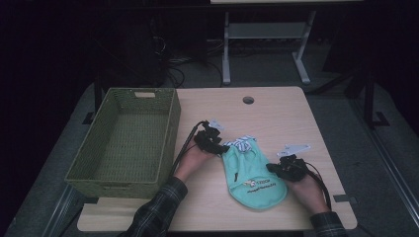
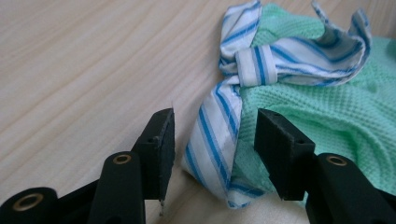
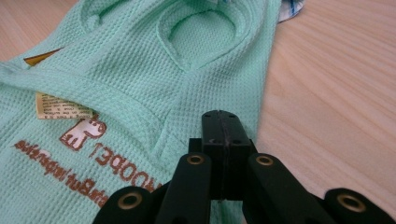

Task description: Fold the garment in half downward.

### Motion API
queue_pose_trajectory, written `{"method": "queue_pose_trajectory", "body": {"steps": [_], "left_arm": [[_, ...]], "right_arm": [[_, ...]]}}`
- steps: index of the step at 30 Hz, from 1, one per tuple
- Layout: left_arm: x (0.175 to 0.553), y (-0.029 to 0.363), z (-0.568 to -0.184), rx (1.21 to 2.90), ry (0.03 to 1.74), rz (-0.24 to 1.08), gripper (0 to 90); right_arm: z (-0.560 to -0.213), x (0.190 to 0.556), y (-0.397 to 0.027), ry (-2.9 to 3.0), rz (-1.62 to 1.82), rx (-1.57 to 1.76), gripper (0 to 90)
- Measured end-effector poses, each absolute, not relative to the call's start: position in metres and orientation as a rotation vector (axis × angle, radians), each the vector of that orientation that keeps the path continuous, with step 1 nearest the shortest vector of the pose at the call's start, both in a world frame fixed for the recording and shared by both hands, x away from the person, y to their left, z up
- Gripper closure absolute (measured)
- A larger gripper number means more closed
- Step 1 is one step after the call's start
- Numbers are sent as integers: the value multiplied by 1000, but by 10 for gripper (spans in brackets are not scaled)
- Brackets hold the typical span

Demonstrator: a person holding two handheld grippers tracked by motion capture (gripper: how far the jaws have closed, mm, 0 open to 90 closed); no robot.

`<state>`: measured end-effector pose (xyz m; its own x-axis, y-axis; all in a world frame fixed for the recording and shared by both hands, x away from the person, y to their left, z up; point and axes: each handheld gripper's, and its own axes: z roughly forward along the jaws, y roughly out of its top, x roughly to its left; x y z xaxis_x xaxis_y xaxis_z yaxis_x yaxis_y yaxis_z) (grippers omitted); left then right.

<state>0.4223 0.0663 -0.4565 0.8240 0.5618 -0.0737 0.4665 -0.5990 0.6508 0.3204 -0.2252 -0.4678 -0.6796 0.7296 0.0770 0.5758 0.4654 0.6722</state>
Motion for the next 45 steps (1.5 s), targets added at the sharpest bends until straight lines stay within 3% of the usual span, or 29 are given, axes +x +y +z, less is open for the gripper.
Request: {"method": "queue_pose_trajectory", "body": {"steps": [6, 19, 28, 45], "left_arm": [[421, 65, -462, 2342, 744, 176, 537], [416, 61, -462, 2339, 697, 153, 772], [415, 60, -462, 2342, 692, 152, 801], [411, 69, -437, 2226, 690, 120, 818]], "right_arm": [[-468, 320, -225, 2493, 1013, 1128, 898], [-448, 307, -201, 2491, 1160, 1035, 898], [-458, 307, -171, 2564, 1138, 987, 898], [-468, 311, -170, 2587, 1090, 987, 898]]}}
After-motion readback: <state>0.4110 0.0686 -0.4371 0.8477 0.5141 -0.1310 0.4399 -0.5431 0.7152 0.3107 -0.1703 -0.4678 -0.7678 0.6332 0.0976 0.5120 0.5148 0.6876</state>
